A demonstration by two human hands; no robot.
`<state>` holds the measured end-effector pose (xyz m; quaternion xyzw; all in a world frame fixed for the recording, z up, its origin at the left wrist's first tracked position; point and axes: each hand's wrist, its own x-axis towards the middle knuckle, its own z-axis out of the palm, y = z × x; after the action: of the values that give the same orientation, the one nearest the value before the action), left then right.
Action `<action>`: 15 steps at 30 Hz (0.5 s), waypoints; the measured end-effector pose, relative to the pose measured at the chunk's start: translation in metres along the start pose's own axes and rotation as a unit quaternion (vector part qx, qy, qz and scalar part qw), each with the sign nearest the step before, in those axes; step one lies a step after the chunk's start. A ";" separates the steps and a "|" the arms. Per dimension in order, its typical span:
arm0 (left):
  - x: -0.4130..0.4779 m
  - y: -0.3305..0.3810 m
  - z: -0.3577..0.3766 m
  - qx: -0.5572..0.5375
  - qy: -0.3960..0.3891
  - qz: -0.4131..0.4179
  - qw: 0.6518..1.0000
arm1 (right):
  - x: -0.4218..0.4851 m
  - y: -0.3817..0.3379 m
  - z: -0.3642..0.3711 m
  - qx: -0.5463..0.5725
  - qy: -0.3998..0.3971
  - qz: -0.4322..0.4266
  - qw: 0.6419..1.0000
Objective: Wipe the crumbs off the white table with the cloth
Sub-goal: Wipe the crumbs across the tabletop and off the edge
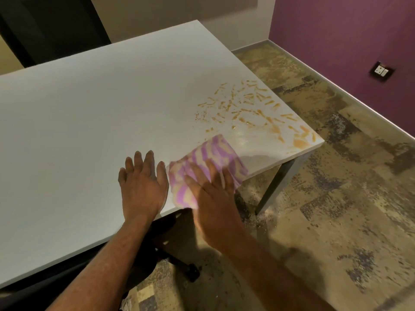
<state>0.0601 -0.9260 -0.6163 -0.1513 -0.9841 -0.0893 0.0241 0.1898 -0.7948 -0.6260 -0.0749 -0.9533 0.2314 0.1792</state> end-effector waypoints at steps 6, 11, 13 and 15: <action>0.000 0.000 0.000 0.008 -0.006 -0.002 1.000 | 0.000 0.069 -0.039 -0.023 0.005 0.052 0.998; 0.001 -0.001 0.001 0.015 -0.007 -0.004 1.000 | 0.026 0.063 -0.036 -0.048 0.045 0.160 0.985; 0.001 -0.001 0.001 0.015 -0.007 -0.003 1.000 | 0.026 0.040 -0.022 -0.024 0.039 0.147 0.988; 0.001 0.000 0.002 0.009 -0.003 -0.004 1.000 | 0.019 0.017 -0.008 -0.011 0.038 0.110 0.993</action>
<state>0.0590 -0.9255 -0.6180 -0.1476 -0.9856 -0.0801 0.0218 0.1761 -0.7725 -0.6210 -0.1899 -0.9343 0.2361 0.1880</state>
